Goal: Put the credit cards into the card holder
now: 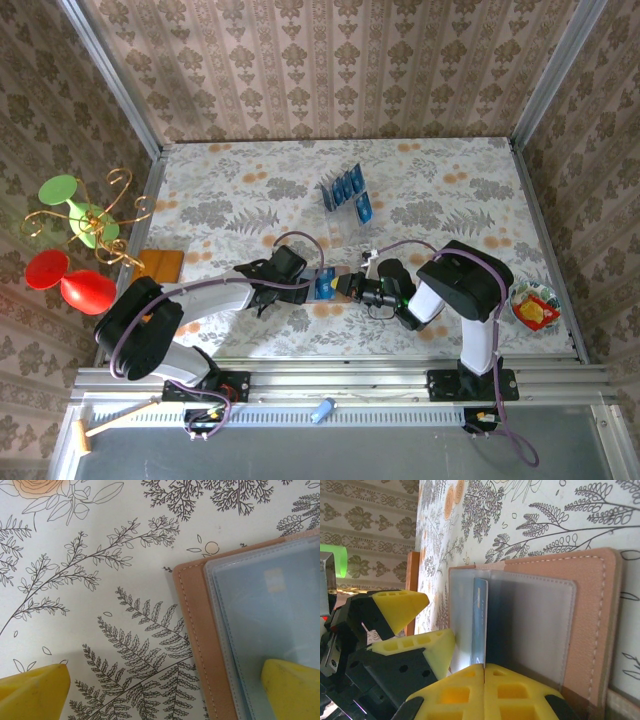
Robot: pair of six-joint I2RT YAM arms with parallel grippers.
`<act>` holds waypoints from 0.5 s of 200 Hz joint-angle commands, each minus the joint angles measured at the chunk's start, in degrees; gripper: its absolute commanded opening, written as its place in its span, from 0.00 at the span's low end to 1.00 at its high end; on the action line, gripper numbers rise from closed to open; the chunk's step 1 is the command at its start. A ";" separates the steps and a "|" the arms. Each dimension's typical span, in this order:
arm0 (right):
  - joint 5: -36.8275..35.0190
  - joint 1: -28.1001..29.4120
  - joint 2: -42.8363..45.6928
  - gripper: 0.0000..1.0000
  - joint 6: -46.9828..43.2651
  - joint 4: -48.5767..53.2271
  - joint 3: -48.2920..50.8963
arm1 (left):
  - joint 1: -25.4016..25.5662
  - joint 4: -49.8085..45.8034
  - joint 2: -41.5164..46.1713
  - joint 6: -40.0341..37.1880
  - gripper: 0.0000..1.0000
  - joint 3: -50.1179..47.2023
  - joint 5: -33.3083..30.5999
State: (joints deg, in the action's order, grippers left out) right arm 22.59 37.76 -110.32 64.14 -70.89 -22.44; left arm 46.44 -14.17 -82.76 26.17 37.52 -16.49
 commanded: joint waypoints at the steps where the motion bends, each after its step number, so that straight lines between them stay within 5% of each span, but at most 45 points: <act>1: -2.20 0.65 -1.47 0.00 0.39 0.94 1.78 | -0.04 -3.32 -0.78 0.63 1.00 -1.22 -0.52; 100: -0.62 1.17 -3.10 0.00 1.55 2.45 0.32 | 0.01 -3.38 -0.82 0.56 1.00 -1.35 -0.56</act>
State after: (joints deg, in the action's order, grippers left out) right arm 22.28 37.93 -110.96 65.80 -72.97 -21.78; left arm 46.44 -14.17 -82.76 26.17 37.52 -16.49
